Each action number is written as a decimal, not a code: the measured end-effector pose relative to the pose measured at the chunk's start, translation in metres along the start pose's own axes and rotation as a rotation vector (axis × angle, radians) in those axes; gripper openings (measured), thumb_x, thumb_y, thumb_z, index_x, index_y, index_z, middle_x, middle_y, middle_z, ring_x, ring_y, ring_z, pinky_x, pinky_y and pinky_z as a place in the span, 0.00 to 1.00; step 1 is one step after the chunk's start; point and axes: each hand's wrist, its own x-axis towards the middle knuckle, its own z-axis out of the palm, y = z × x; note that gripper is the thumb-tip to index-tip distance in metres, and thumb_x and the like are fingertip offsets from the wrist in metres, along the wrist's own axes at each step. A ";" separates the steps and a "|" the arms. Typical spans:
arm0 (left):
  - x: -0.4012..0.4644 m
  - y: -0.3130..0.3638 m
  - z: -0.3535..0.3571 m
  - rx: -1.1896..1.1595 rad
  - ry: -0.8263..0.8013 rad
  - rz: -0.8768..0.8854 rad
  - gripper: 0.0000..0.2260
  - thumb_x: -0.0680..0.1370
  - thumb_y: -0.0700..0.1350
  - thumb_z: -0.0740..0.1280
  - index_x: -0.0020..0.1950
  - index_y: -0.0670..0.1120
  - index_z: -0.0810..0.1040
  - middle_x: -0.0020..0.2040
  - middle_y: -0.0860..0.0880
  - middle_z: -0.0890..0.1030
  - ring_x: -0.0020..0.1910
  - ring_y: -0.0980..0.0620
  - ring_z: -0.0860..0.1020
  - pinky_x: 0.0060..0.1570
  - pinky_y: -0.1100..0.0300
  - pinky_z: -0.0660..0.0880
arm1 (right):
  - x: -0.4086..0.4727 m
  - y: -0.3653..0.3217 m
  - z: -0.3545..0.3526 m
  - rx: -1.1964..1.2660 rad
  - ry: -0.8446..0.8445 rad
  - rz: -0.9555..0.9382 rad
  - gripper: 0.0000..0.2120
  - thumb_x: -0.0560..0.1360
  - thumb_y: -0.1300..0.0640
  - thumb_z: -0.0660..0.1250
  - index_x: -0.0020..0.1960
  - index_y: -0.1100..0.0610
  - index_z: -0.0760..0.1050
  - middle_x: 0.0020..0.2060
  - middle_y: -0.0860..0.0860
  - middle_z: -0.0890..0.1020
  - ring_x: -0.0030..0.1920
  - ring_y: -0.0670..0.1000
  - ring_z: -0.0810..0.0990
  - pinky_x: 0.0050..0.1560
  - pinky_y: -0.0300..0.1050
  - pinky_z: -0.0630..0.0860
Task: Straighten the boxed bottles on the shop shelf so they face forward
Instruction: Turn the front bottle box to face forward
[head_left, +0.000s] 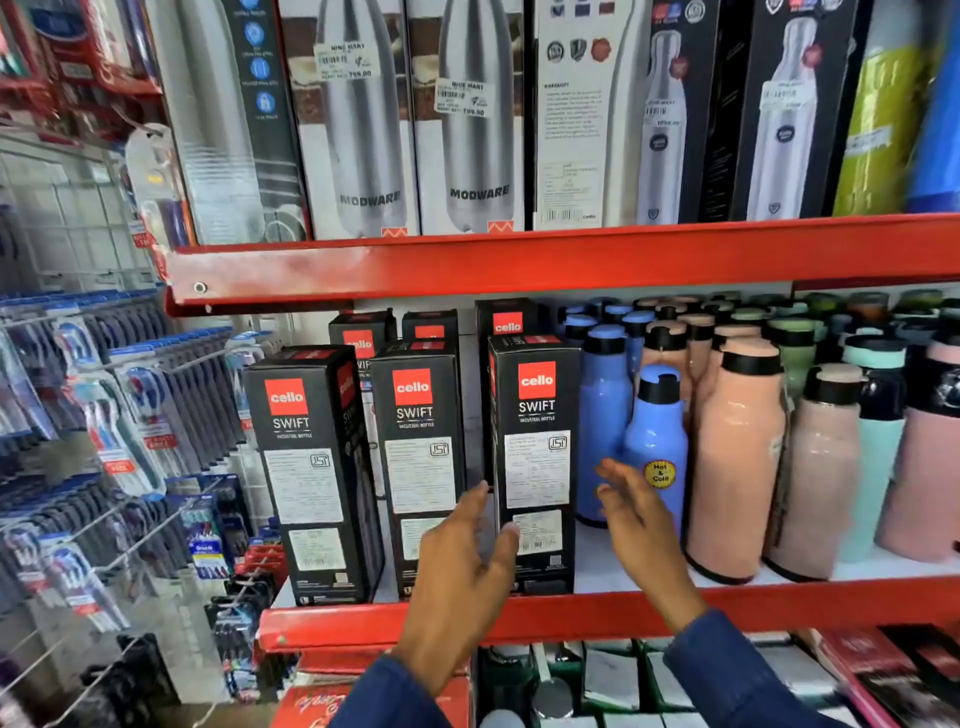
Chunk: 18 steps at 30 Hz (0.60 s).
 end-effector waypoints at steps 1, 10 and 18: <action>0.002 -0.001 0.003 -0.032 -0.010 -0.040 0.25 0.79 0.49 0.66 0.75 0.45 0.65 0.69 0.48 0.77 0.65 0.52 0.77 0.65 0.56 0.74 | 0.005 0.004 0.004 0.019 -0.018 0.049 0.15 0.79 0.62 0.60 0.65 0.58 0.72 0.63 0.55 0.77 0.62 0.53 0.76 0.65 0.54 0.71; 0.000 0.003 0.021 0.025 0.088 -0.065 0.25 0.75 0.51 0.71 0.68 0.51 0.66 0.48 0.60 0.76 0.33 0.67 0.72 0.46 0.64 0.76 | 0.034 -0.017 0.026 0.180 -0.286 0.247 0.16 0.81 0.54 0.52 0.47 0.44 0.78 0.49 0.40 0.81 0.55 0.43 0.78 0.54 0.42 0.72; 0.001 0.000 0.038 -0.019 0.093 -0.014 0.23 0.74 0.52 0.70 0.66 0.62 0.65 0.47 0.39 0.83 0.47 0.45 0.81 0.48 0.57 0.78 | 0.045 -0.007 0.022 0.228 -0.348 0.211 0.13 0.79 0.58 0.57 0.55 0.49 0.78 0.49 0.41 0.84 0.52 0.37 0.80 0.48 0.31 0.74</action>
